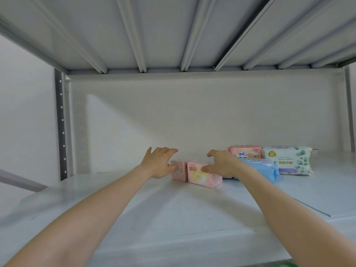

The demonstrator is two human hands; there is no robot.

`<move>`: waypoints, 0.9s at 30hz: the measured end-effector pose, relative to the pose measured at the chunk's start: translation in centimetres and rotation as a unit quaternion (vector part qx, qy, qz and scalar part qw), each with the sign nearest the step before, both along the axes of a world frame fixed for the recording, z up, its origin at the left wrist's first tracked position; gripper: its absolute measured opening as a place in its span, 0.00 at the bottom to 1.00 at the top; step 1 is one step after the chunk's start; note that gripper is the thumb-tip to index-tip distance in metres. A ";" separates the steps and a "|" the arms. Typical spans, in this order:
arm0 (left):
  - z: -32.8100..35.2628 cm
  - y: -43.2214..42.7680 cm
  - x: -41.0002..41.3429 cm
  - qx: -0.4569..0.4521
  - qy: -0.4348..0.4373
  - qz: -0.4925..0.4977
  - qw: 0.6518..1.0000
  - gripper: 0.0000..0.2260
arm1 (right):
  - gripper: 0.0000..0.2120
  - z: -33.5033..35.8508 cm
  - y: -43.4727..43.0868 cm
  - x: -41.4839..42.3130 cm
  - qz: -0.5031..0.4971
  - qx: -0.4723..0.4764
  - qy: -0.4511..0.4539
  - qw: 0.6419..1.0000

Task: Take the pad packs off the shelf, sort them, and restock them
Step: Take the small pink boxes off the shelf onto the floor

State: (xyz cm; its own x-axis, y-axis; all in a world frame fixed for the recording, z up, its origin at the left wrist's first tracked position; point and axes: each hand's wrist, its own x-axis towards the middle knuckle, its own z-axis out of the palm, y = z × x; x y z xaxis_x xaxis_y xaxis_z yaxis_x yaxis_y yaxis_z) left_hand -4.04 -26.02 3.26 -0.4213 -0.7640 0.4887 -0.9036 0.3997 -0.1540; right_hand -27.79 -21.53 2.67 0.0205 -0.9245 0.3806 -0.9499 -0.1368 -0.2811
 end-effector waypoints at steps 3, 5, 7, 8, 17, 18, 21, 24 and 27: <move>0.0 -0.5 -0.3 0.014 -0.001 0.006 1.000 0.28 | 0.36 0.0 0.5 -1.5 0.003 -0.002 -0.060 0.998; -0.1 -0.8 -0.8 0.032 0.003 0.011 0.999 0.28 | 0.37 -0.1 1.0 -2.6 -0.003 -0.005 -0.089 0.996; -0.1 -1.2 -1.5 0.059 0.020 0.011 0.998 0.31 | 0.38 -0.2 1.5 -3.4 -0.010 -0.009 -0.108 0.994; -0.1 -1.3 -2.0 0.076 0.036 0.011 0.996 0.32 | 0.39 -0.2 1.7 -3.6 -0.011 -0.010 -0.115 0.993; 0.0 -1.9 -3.7 0.140 0.157 0.018 0.977 0.38 | 0.35 0.1 3.5 -3.2 -0.013 -0.002 -0.112 0.994; 0.1 -1.6 -3.4 0.155 0.176 0.020 0.972 0.40 | 0.32 0.2 3.7 -3.1 -0.010 0.002 -0.109 0.994; 0.2 -0.6 -2.3 0.181 0.214 0.044 0.959 0.36 | 0.24 0.2 3.9 -2.9 -0.011 0.008 -0.123 0.992; 0.1 1.1 -1.2 0.176 0.260 0.042 0.948 0.22 | 0.24 0.0 4.1 -2.9 -0.004 0.005 -0.143 0.990; -0.2 3.6 -0.3 0.189 0.331 0.025 0.924 0.25 | 0.20 -0.2 4.6 -3.0 0.015 0.011 -0.190 0.982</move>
State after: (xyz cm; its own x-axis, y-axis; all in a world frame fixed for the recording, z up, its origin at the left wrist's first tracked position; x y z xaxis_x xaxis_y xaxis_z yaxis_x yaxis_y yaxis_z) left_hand -4.36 -22.45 3.08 -0.0847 -0.9432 0.3213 -0.7686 0.2670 0.5813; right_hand -30.77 -16.94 2.44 -0.0914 -0.9335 0.3468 -0.7720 -0.1536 -0.6168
